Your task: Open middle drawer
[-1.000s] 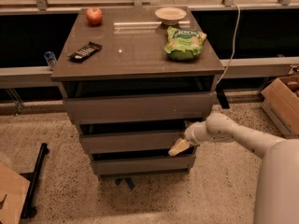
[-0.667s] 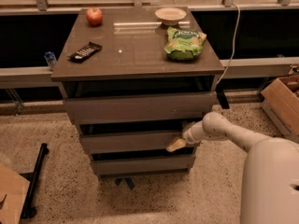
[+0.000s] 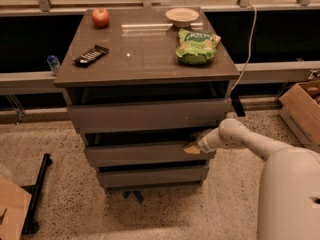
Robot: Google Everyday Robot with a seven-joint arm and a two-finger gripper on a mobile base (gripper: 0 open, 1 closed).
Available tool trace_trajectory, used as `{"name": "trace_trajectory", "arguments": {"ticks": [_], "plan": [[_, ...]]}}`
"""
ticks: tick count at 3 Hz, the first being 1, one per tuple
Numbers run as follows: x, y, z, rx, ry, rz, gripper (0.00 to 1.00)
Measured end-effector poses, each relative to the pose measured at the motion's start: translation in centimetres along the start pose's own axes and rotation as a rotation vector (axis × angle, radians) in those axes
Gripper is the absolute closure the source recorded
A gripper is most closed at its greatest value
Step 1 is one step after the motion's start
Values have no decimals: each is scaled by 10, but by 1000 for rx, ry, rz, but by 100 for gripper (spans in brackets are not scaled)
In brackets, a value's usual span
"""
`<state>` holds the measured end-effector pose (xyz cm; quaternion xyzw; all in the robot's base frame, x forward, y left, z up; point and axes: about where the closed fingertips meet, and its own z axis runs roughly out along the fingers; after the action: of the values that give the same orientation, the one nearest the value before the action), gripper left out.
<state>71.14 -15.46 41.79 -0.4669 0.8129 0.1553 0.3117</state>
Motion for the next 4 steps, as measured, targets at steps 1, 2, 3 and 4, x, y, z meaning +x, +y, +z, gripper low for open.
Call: {"name": "trace_trajectory", "arguments": {"ticks": [1,2,3,4], "plan": [[-5,0,-6,0,0,0,88],[-7,0,-8,0,0,0,86],[-7,0,-9,0,0,0,62],[3,20,-15,-32,23,10,38]]}}
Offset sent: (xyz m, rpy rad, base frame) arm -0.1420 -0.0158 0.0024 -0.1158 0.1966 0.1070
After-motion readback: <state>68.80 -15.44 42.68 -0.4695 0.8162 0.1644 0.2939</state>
